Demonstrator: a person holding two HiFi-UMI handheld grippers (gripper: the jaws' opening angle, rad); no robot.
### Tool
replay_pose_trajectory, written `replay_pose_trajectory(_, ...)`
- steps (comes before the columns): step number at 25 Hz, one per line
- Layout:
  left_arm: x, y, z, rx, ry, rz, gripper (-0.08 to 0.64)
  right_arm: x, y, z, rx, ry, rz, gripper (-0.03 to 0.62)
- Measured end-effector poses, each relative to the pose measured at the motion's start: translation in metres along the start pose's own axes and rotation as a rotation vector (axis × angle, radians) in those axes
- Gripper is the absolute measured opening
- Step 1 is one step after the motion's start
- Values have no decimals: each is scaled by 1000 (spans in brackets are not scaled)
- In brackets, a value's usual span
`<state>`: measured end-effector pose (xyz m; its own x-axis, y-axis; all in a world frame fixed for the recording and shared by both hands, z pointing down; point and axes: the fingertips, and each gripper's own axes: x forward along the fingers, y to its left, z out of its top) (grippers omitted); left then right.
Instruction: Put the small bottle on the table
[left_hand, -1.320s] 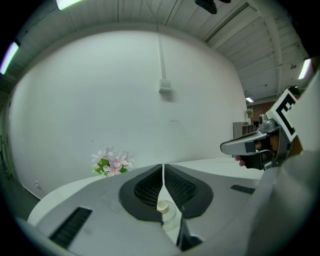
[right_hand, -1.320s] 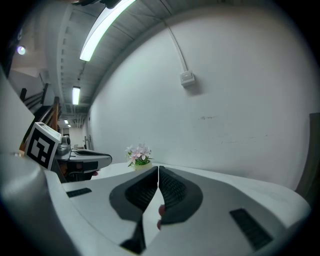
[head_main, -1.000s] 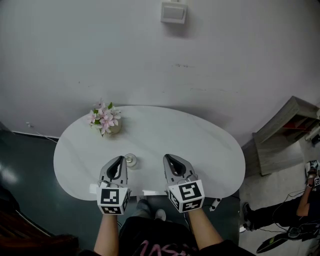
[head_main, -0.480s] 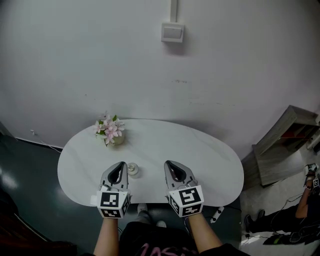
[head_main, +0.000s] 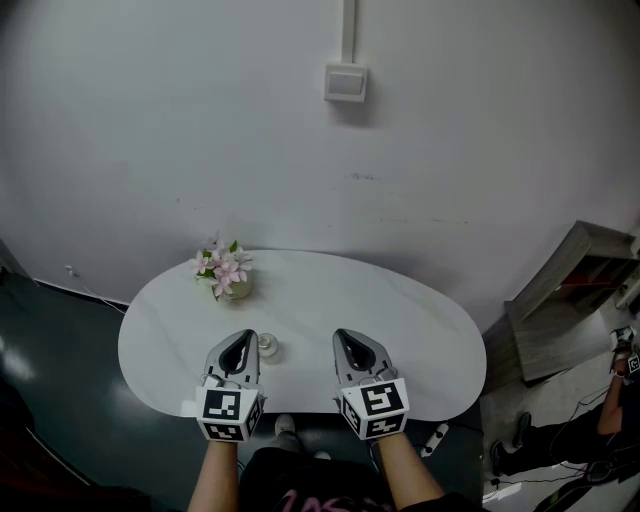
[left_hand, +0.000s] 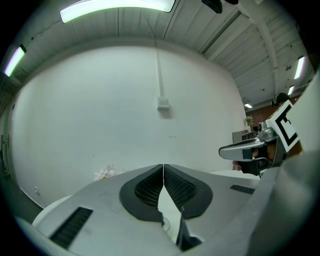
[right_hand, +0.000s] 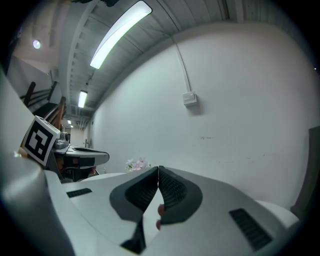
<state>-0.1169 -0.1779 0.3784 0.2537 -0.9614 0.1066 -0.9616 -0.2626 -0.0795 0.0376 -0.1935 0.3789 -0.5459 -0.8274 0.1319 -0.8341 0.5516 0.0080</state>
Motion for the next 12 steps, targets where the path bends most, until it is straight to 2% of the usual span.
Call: replay_pose_trajectory(12,-6,-1,2,-11,-8,7,15,-1,5,1,-11,1,14,66)
